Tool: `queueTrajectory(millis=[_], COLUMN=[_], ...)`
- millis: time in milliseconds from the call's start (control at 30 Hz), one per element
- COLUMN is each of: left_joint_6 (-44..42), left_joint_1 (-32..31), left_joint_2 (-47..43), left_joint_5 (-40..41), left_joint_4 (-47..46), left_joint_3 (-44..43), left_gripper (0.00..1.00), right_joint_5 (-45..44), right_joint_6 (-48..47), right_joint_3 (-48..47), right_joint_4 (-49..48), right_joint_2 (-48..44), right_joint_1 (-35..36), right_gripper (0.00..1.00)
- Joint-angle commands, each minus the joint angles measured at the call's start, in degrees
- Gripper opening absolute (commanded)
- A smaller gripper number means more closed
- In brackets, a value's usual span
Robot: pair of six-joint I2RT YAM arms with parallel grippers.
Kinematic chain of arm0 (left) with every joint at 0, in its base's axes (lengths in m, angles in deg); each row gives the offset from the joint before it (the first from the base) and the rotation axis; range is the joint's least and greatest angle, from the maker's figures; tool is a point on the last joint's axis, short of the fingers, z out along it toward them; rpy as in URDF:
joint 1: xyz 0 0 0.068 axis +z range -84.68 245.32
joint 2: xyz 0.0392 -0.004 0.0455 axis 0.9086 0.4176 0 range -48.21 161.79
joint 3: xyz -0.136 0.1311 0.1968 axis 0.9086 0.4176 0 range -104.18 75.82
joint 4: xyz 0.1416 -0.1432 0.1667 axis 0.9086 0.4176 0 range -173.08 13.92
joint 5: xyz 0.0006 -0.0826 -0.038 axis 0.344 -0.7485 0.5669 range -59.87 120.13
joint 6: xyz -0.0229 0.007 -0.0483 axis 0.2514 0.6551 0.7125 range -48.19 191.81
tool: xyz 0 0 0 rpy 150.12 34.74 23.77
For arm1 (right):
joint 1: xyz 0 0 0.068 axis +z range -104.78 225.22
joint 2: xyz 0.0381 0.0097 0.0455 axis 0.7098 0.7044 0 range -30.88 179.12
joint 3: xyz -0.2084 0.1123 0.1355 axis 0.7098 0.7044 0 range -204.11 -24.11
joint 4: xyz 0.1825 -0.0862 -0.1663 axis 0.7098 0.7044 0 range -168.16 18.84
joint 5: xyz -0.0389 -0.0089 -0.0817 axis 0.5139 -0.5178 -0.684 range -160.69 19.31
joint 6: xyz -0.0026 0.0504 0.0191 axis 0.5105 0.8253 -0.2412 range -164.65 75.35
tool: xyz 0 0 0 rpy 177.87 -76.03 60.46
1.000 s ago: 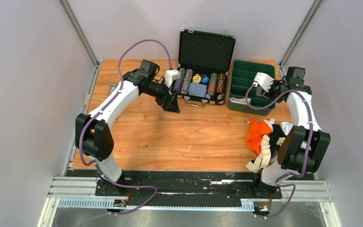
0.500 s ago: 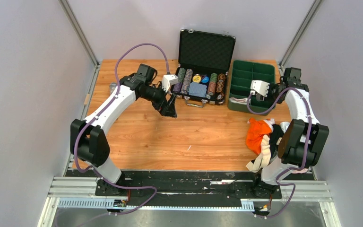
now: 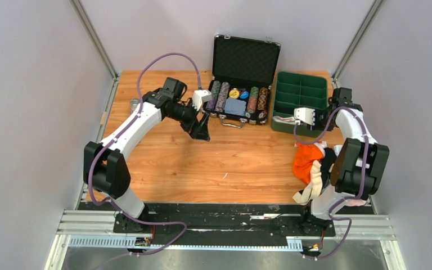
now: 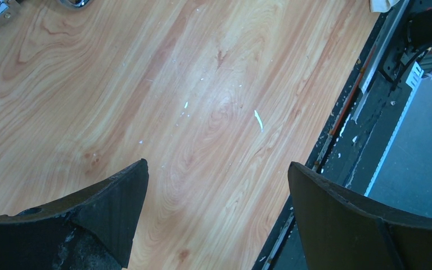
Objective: Roll the underwear
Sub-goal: Place the underwear in the storage box.
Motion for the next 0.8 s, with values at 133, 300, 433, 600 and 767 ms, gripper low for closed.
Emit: queueTrajectory(millis=[133, 300, 433, 600, 767], left_joint_6=[-0.37, -0.20, -0.45, -0.89, -1.55], left_joint_1=[0.57, 0.53, 0.61, 0.61, 0.62], left_joint_2=[-1.79, -1.25, -1.06, -0.86, -0.72], left_joint_5=[0.59, 0.77, 1.35, 2.05, 2.81], left_joint_4=[-0.92, -1.09, -0.95, -0.73, 0.02], left_joint_3=[0.32, 0.10, 0.13, 0.12, -0.66], left_gripper=[1.00, 1.00, 1.00, 1.00, 1.00], right_joint_5=[1.38, 0.69, -1.00, -0.10, 0.63], right_joint_6=[-5.74, -1.30, 2.04, 4.68, 7.56], right_joint_3=[-6.92, -19.24, -28.57, -31.17, -31.24], right_joint_4=[8.63, 18.43, 27.36, 29.05, 28.02], right_joint_2=[7.37, 17.41, 25.65, 30.24, 30.87], right_joint_1=[1.84, 2.52, 2.52, 2.52, 2.33], right_gripper=[0.00, 0.00, 0.00, 0.01, 0.23])
